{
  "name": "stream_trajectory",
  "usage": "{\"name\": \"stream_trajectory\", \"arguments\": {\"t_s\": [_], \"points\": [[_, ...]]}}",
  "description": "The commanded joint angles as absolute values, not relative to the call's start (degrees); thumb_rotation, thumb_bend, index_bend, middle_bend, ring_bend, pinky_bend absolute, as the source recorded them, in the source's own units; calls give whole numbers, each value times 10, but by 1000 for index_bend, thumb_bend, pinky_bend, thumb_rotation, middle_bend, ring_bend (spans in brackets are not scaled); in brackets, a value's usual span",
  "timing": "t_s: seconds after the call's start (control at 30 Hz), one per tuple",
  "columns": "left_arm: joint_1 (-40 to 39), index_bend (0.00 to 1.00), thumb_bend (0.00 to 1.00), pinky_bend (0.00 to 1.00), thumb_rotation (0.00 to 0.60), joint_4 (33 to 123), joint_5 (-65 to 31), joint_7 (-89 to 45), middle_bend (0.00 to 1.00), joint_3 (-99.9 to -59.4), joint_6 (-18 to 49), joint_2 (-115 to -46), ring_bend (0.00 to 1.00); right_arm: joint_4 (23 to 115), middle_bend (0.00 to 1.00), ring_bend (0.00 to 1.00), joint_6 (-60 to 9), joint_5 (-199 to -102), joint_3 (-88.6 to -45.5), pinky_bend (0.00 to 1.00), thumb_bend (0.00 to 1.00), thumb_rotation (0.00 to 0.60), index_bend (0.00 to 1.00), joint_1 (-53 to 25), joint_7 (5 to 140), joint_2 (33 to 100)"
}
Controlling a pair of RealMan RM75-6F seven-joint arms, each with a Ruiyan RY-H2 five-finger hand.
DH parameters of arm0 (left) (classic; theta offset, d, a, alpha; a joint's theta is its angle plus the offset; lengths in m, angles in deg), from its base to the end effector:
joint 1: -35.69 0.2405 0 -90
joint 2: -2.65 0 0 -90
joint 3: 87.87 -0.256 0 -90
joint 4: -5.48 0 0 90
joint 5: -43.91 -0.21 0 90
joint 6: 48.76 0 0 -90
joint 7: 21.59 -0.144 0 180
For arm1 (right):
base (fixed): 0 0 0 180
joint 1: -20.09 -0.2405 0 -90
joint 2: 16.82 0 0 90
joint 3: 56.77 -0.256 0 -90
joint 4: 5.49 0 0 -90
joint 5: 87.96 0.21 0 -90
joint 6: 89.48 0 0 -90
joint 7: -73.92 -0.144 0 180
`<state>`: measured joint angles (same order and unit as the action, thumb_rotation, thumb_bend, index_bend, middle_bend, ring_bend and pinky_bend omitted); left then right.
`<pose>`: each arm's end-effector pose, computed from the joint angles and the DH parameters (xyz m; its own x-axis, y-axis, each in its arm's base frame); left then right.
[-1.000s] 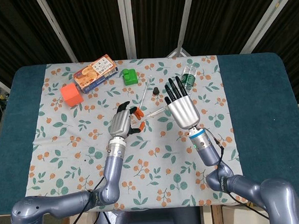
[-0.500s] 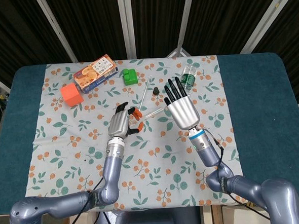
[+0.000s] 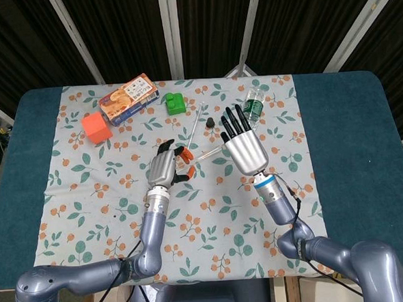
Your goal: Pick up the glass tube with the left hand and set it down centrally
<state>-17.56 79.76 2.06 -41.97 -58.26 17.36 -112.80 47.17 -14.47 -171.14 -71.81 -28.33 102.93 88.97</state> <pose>-0.0350 0.3659 -0.0840 -0.1283 0.2240 0.9661 0.9899 -0.0311 0.1386 -0.1056 -0.3929 -0.0124 0.6028 0.4236 0.6761 -0.5877 -0.3374 0.7354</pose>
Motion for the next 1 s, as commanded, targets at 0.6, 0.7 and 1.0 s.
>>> {"name": "stream_trajectory", "arguments": {"t_s": [0.6,0.7,1.0], "points": [[-179,526,719,0,600,794,20,-422,515,-579,175,-1134,82,475,245,70,-142,-1713,-718,14,365,600,603,-284,1028,890],[-179,526,719,0,600,793,22,-423,515,-579,174,-1136,82,476,244,69,-143,-1713,-718,14,365,600,603,-284,1029,889],[-182,526,719,0,600,792,27,-426,515,-575,174,-1142,83,474,245,70,-144,-1714,-714,15,365,600,602,-282,1029,891]]}}
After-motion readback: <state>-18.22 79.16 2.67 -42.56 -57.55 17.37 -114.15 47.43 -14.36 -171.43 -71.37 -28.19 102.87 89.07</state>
